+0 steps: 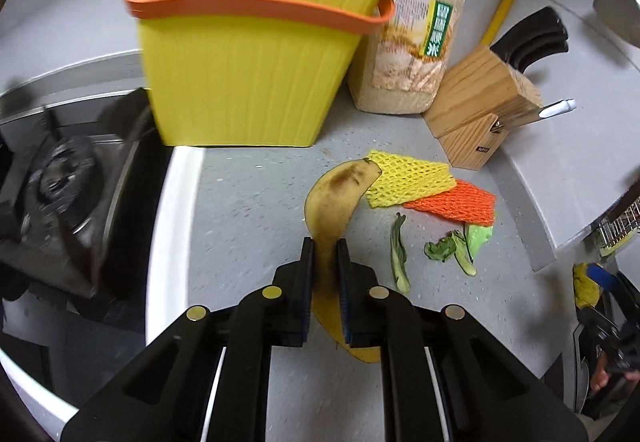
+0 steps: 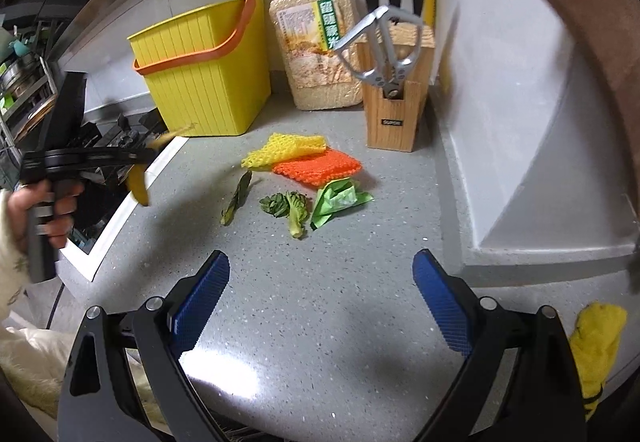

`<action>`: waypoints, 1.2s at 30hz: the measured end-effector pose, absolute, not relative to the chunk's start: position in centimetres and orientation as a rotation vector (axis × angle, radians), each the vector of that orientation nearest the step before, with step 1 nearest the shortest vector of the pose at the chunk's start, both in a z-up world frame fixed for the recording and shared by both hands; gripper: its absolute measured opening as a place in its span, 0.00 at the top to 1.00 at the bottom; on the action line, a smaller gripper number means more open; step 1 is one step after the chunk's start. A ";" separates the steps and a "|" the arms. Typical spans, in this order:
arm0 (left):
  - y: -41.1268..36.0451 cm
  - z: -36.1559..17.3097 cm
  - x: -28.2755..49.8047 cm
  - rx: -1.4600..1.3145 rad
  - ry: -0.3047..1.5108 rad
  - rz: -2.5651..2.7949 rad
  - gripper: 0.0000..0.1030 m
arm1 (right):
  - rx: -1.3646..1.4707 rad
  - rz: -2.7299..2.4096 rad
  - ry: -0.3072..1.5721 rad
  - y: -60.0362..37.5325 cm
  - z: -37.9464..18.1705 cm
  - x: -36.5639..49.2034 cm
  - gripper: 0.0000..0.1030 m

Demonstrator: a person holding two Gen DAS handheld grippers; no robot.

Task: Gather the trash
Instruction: 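Hold the banana in the left tool while the right tool grasps the leafy green vegetable, then carry the banana and vegetable over the yellow bucket and open both tools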

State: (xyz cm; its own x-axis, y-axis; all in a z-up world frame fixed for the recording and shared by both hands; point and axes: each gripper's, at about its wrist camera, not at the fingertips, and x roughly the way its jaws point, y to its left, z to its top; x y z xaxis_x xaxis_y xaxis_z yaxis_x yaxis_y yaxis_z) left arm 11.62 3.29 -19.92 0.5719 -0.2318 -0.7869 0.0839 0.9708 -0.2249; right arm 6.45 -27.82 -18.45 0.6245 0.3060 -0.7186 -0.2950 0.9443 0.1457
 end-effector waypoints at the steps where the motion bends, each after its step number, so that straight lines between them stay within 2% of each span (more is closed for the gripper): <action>1: 3.9 -19.5 10.8 -0.174 0.943 -0.181 0.88 | 0.010 0.352 0.832 -27.6 -18.7 6.8 0.12; 9: 5.3 -19.7 8.0 -0.214 0.937 -0.132 0.88 | 0.009 0.427 0.913 -24.7 -22.6 10.7 0.13; 13: 5.9 -19.5 6.6 -0.227 0.933 -0.114 0.88 | 0.022 0.434 0.978 -23.7 -24.9 13.1 0.22; 17: 6.3 -19.1 5.5 -0.238 0.922 -0.090 0.88 | 0.024 0.439 1.009 -22.9 -26.3 14.4 0.23; 18: 6.4 -19.0 5.4 -0.241 0.920 -0.085 0.88 | 0.017 0.434 1.016 -22.7 -26.5 14.7 0.28; 19: 6.6 -18.9 5.1 -0.244 0.919 -0.080 0.88 | -0.004 0.428 1.029 -22.4 -26.9 14.9 0.38; 22: 7.1 -18.8 4.6 -0.255 0.915 -0.064 0.88 | -0.025 0.433 1.053 -21.6 -27.7 15.4 0.55; 26: 7.5 -18.7 4.4 -0.266 0.914 -0.053 0.88 | -0.051 0.429 1.029 -20.9 -27.9 15.8 0.57; 29: 7.6 -18.7 4.4 -0.266 0.916 -0.054 0.88 | -0.070 0.416 1.028 -20.7 -28.1 16.4 0.77; 30: 7.5 -18.7 4.5 -0.265 0.916 -0.054 0.88 | -0.057 0.426 1.042 -20.7 -28.1 16.6 0.91; 36: 7.6 -17.9 4.5 -0.268 0.894 -0.061 0.88 | -0.016 0.513 1.009 -21.1 -24.9 13.7 0.93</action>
State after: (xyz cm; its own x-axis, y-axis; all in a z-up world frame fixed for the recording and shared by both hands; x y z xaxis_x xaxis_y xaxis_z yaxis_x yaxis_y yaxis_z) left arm 4.50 7.58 -17.86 0.6271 -0.1632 -0.7616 -0.0591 0.9650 -0.2555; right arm 13.69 -21.13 -24.88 0.4246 0.4032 -0.8107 -0.4178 0.8816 0.2196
